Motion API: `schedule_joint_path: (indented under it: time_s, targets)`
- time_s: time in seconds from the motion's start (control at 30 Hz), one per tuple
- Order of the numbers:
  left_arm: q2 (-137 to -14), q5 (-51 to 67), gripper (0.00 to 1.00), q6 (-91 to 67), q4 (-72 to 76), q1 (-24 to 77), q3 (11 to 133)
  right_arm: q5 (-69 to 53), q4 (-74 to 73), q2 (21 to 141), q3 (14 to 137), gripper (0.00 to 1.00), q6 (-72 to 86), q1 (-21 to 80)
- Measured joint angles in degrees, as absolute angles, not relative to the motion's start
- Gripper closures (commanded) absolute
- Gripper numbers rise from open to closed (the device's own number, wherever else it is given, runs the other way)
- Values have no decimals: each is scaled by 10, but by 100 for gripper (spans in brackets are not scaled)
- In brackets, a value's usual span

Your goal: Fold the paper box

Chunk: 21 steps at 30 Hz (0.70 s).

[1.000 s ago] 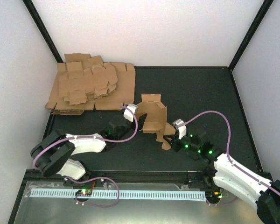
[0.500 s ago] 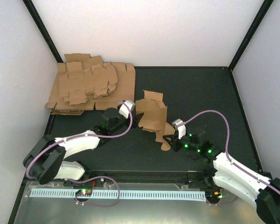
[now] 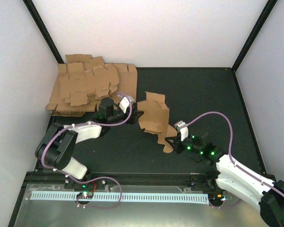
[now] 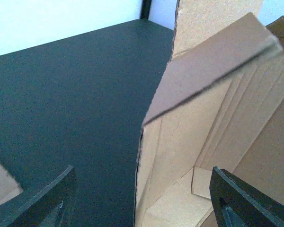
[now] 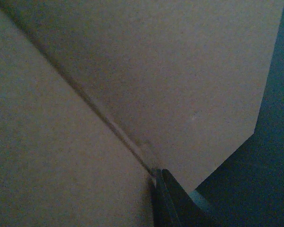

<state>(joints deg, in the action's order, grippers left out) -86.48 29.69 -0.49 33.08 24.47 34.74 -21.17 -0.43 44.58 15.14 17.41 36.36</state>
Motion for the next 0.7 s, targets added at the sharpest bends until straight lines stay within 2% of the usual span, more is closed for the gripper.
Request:
schedule_joint_path:
  time_s: [0.13, 0.33, 0.4, 0.5, 0.7]
  targets:
    - [-897, 357, 29, 14, 340, 229, 373, -212, -4, 445, 151, 83, 173, 364]
    - [-915, 404, 47, 36, 339, 227, 404, -212, -4, 445, 151, 84, 171, 364]
    - [-920, 413, 55, 39, 339, 227, 417, -212, -4, 445, 151, 84, 170, 364]
    - [-924, 417, 73, 36, 339, 227, 427, -212, -4, 445, 151, 84, 170, 364]
    - [-929, 403, 85, 22, 340, 241, 427, -212, -4, 446, 151, 84, 170, 364]
